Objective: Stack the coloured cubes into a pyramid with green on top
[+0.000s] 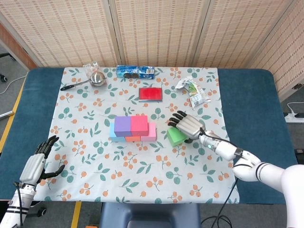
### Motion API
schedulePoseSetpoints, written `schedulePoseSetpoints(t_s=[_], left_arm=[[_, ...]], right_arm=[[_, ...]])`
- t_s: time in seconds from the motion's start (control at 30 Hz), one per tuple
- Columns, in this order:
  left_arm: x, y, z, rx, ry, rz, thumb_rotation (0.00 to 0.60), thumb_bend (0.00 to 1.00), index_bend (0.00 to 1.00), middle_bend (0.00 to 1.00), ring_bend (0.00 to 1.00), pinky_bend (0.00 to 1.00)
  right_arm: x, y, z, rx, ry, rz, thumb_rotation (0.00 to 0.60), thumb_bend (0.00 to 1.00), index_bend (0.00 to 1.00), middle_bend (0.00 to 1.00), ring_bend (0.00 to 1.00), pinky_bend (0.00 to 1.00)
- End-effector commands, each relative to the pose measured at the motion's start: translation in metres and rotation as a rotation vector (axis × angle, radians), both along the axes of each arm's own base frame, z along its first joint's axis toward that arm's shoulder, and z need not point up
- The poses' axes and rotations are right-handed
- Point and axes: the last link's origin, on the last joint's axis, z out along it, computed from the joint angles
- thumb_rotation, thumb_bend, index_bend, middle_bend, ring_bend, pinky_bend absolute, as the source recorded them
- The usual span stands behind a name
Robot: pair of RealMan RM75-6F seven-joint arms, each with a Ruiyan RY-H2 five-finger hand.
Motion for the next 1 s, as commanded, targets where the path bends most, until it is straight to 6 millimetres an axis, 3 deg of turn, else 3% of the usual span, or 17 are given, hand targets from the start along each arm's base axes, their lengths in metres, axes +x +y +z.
schedulePoseSetpoints(t_s=[0.03,0.23,0.43,0.77,1.0], left_arm=[[0.000,0.000,0.000,0.000,-0.001,0.000,0.600,0.31,0.00,0.00,0.00,0.00],[-0.003,0.000,-0.001,0.000,-0.008,0.005,0.600,0.31,0.00,0.00,0.00,0.00],[-0.004,-0.001,0.000,-0.004,0.001,0.001,0.600,0.31,0.00,0.00,0.00,0.00],[-0.002,0.000,-0.004,-0.014,0.020,-0.012,0.600,0.31,0.00,0.00,0.00,0.00],[0.000,0.004,-0.007,-0.015,0.060,-0.019,0.600,0.31,0.00,0.00,0.00,0.00]], right_arm=[[-0.002,0.000,-0.005,0.012,-0.001,0.022,0.600,0.03,0.27,0.14,0.00,0.00],[-0.001,-0.002,-0.007,-0.012,-0.029,0.053,0.600,0.03,0.42,0.24,0.00,0.00],[0.010,-0.004,0.022,-0.058,-0.090,0.018,0.600,0.03,0.49,0.32,0.05,0.00],[0.062,0.005,0.095,-0.100,-0.124,-0.070,0.600,0.03,0.47,0.36,0.08,0.00],[0.104,0.004,0.103,-0.087,-0.156,-0.104,0.600,0.03,0.43,0.37,0.09,0.00]])
